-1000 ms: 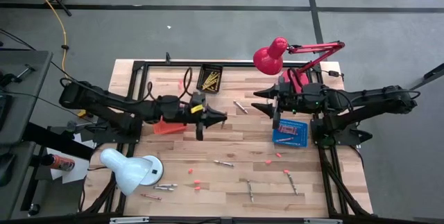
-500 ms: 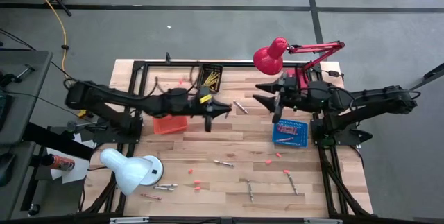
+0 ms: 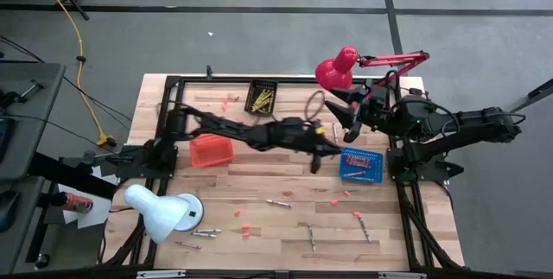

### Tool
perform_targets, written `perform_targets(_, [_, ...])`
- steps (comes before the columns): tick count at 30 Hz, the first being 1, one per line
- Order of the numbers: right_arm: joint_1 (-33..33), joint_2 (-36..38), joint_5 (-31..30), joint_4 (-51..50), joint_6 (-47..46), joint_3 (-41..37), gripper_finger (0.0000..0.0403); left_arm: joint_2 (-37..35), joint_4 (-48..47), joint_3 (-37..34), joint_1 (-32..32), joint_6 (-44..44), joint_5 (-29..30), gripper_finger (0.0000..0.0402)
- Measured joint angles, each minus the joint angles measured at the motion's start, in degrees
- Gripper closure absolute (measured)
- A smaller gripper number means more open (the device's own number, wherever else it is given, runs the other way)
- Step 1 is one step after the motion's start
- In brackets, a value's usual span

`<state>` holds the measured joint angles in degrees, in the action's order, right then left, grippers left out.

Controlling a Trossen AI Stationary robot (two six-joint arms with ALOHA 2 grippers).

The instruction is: Sort crayons

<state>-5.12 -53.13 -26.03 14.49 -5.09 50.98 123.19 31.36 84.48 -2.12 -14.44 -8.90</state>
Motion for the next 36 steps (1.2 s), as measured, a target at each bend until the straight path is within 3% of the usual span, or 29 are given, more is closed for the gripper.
perform_targets(7, [0.00,0.07,-1.46,-0.14,-0.38,0.00,0.0203,14.11,0.27,18.07,0.30,0.64,-0.03,0.0401])
perform_targets(12, [0.00,0.07,-1.48,-0.47,-0.52,0.00,0.0203,19.70,0.26,24.25,0.32,-0.30,0.10,0.0401])
perform_targets(19, [0.02,0.07,-1.50,-1.12,-0.61,0.00,0.0203,21.40,-0.74,24.81,0.32,-0.35,0.43,0.0380])
perform_targets(29, [0.00,0.07,-1.50,-1.90,-0.62,0.00,0.0203,21.35,-4.23,24.81,-0.19,0.80,0.20,0.0275])
perform_targets(32, [0.00,0.07,-1.50,-1.90,-0.59,0.00,0.0203,19.61,-8.60,24.79,-1.08,-0.72,-3.22,0.0247])
perform_targets(36, [0.01,0.07,-1.51,-1.75,0.01,0.00,0.0203,13.90,-20.83,24.86,-4.02,-0.19,-12.91,0.0228])
